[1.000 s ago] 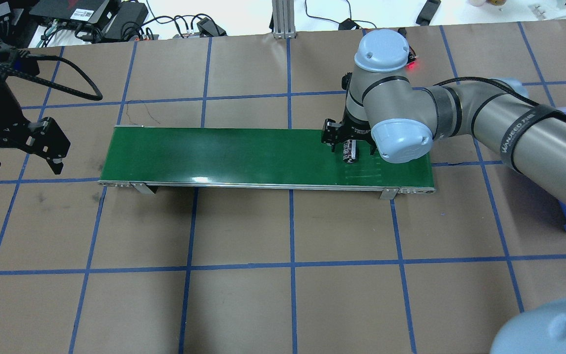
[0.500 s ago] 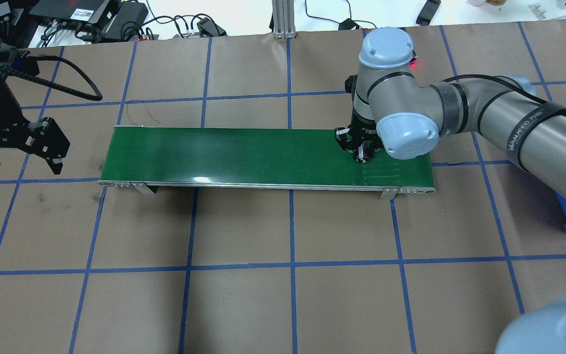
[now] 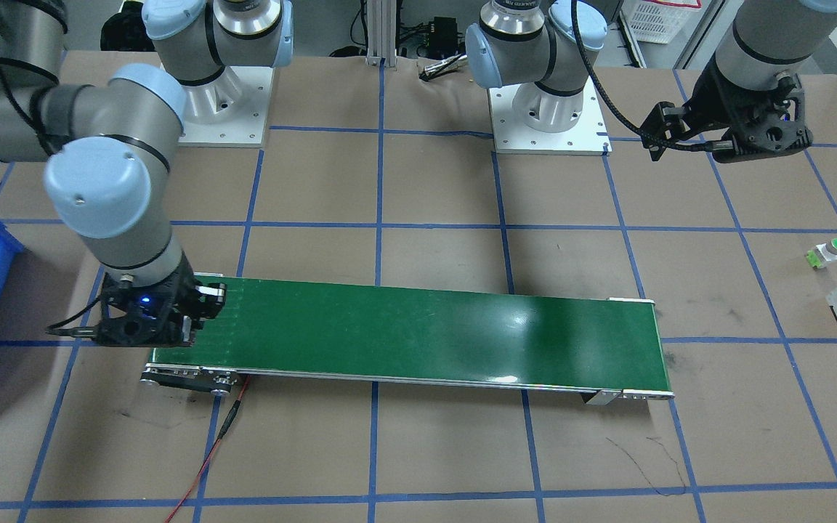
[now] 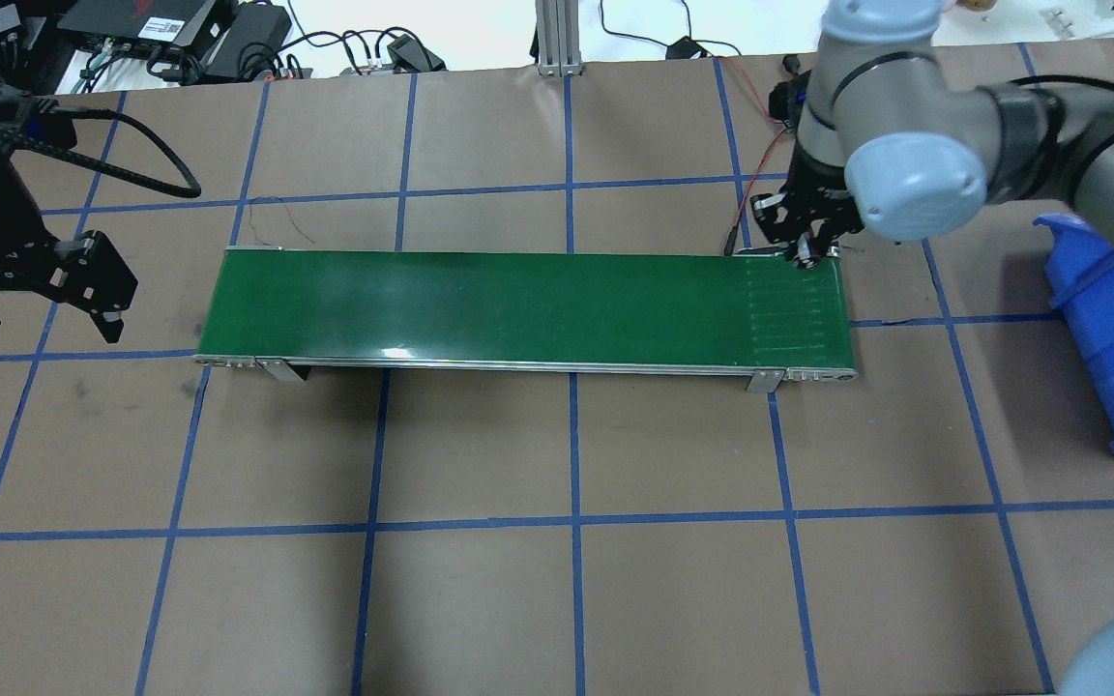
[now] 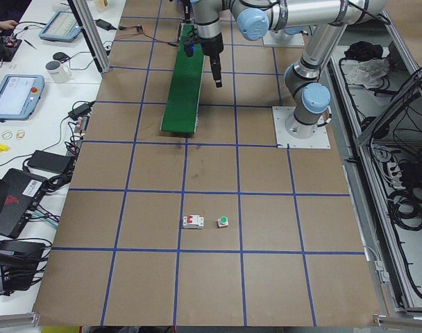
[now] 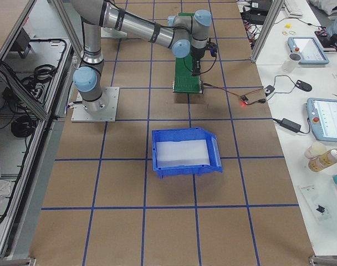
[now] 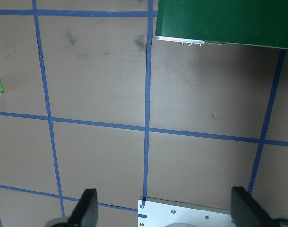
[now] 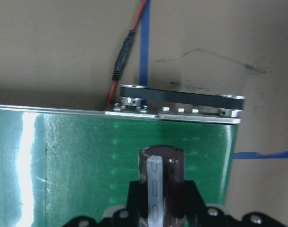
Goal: Move capacitor from left to right
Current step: 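Lift the capacitor with the right gripper and carry it toward the blue bin, then lower the capacitor into the blue bin and open the right gripper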
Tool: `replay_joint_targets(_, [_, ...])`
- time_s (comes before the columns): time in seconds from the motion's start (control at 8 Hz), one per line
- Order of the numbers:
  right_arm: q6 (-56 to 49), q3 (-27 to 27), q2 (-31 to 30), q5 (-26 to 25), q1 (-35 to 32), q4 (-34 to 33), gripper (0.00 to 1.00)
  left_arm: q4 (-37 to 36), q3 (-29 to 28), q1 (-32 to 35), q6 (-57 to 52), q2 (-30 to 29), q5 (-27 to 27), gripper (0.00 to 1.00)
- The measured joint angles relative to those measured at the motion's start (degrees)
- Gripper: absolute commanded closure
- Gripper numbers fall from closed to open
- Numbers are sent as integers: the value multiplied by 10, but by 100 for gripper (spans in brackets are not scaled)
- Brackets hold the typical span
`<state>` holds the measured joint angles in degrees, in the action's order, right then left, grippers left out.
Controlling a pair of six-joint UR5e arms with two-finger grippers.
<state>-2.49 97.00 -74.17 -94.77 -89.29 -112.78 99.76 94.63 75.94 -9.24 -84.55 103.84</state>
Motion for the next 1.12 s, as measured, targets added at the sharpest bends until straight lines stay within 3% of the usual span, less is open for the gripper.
replay_joint_targets(0.25, [-102, -37, -40, -1, 60, 70, 100, 0, 0, 0, 0, 0, 0, 0])
replay_joint_targets(0.62, [-309, -53, -85, -19, 208, 87, 100, -19, 2, 0, -1, -2, -1, 0])
replay_joint_targets(0.88, [-499, -52, -54, -3, 340, 48, 100, -36, 5, 0, -2, -5, -4, 0])
replay_joint_targets(1.12, [-614, -52, 13, 9, 408, -25, 100, -53, 4, 0, -1, -4, -6, 0])
